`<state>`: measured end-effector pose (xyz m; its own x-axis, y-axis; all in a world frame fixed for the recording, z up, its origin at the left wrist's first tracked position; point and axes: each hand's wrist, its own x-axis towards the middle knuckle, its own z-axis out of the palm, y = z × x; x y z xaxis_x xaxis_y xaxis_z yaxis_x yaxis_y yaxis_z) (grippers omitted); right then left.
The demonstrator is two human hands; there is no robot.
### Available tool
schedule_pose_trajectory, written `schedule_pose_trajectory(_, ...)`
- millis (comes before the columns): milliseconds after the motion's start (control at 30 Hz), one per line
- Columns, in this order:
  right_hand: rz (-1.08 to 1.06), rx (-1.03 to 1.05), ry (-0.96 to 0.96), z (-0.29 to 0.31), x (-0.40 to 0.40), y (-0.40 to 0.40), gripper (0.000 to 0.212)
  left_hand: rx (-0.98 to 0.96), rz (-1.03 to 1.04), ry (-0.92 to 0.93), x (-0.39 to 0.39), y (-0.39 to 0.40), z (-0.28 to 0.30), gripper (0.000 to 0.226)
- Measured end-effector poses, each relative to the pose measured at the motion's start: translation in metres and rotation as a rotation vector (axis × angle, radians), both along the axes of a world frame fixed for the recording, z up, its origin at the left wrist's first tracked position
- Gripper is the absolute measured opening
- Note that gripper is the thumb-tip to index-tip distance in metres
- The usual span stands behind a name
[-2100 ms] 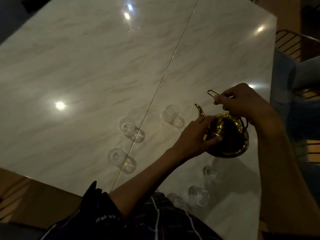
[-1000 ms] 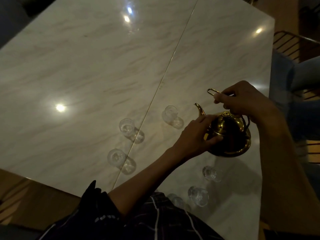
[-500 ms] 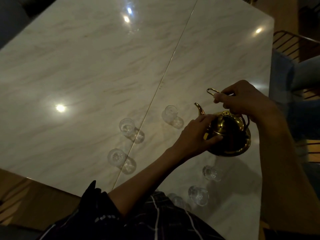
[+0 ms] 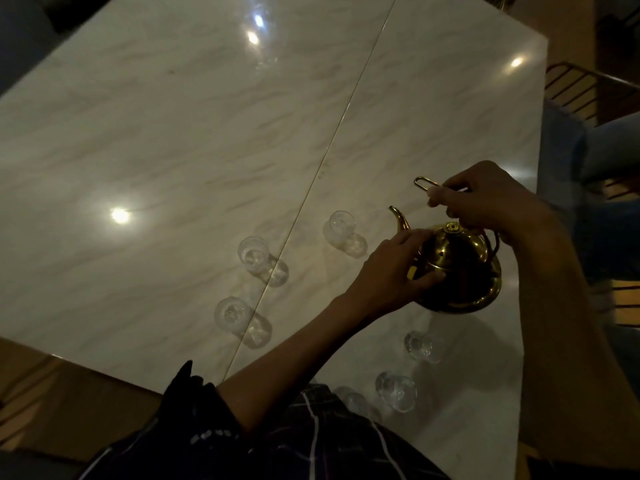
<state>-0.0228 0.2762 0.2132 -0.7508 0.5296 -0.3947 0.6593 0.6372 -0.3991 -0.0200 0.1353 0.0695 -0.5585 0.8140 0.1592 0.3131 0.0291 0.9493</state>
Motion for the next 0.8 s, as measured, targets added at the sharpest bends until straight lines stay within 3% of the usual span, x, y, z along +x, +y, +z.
schedule_pose_trajectory(800, 0.001, -0.029, -0.003, -0.0058, -0.0033, 0.0019, 0.024, -0.015, 0.003, 0.009, -0.003, -0.001, -0.0025, 0.063)
